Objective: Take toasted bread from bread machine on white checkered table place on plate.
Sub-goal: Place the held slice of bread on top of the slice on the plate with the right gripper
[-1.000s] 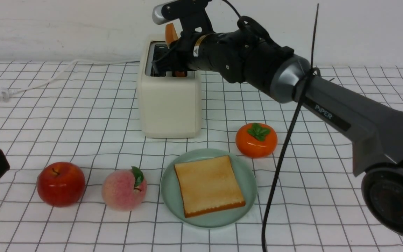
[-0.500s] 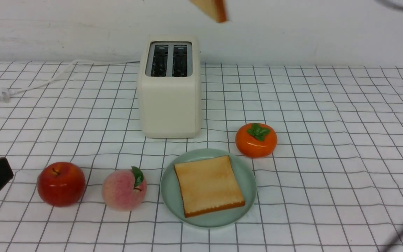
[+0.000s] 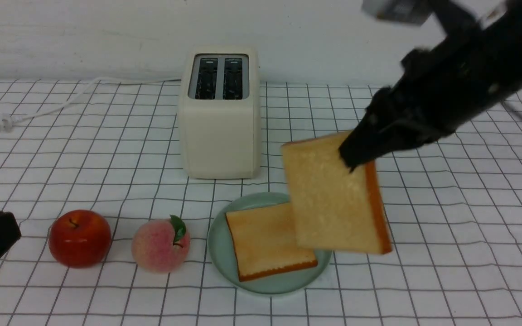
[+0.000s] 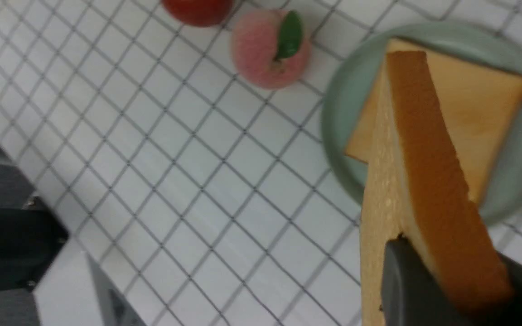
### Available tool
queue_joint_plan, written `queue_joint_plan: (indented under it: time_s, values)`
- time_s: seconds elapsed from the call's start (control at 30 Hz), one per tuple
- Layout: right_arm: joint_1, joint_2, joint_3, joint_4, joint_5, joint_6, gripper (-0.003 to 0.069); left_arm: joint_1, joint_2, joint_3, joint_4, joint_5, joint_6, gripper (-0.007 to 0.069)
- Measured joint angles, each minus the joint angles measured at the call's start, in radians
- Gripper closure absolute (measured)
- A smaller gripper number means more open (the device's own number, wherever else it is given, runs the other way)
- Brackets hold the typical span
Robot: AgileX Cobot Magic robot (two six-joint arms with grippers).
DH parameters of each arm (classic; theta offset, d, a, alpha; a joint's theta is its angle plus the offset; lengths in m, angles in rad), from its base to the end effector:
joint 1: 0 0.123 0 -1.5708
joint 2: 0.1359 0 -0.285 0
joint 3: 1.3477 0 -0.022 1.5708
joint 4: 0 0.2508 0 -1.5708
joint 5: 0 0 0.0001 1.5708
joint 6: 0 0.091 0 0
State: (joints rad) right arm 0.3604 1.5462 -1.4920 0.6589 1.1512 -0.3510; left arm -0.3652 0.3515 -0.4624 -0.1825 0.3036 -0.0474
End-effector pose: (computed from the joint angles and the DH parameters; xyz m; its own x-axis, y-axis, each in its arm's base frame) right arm 0.2822 0.1607 0.3720 -0.7729 -0.3315 -0.5410 -0.6001 0.6589 0.4535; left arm 0.0731 -0.0333 0.3182 -0.1812 -0.1658 -0.9694 0.3764 0.8989 -0.2241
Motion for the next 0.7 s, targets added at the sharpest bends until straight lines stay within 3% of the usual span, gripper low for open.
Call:
queue_joint_plan:
  time_s: [0.07,0.33,0.53,0.7]
  values:
    - [0.000,0.049,0.116,0.186,-0.131,-0.145,0.0534,0.000,0.000,0.000,-0.001,0.000,0.000,0.0637]
    - [0.000,0.264,0.171,0.548,-0.329,-0.389,0.0534,0.000,0.000,0.000,-0.006,0.000,0.000,0.0637]
    - [0.000,0.350,0.172,0.581,-0.467,-0.415,0.0527,0.000,0.000,0.000,-0.006,0.002,0.000,0.0637]
    - [0.000,0.355,0.172,0.529,-0.507,-0.417,0.0372,0.000,0.000,0.000,-0.007,0.006,0.000,0.0634]
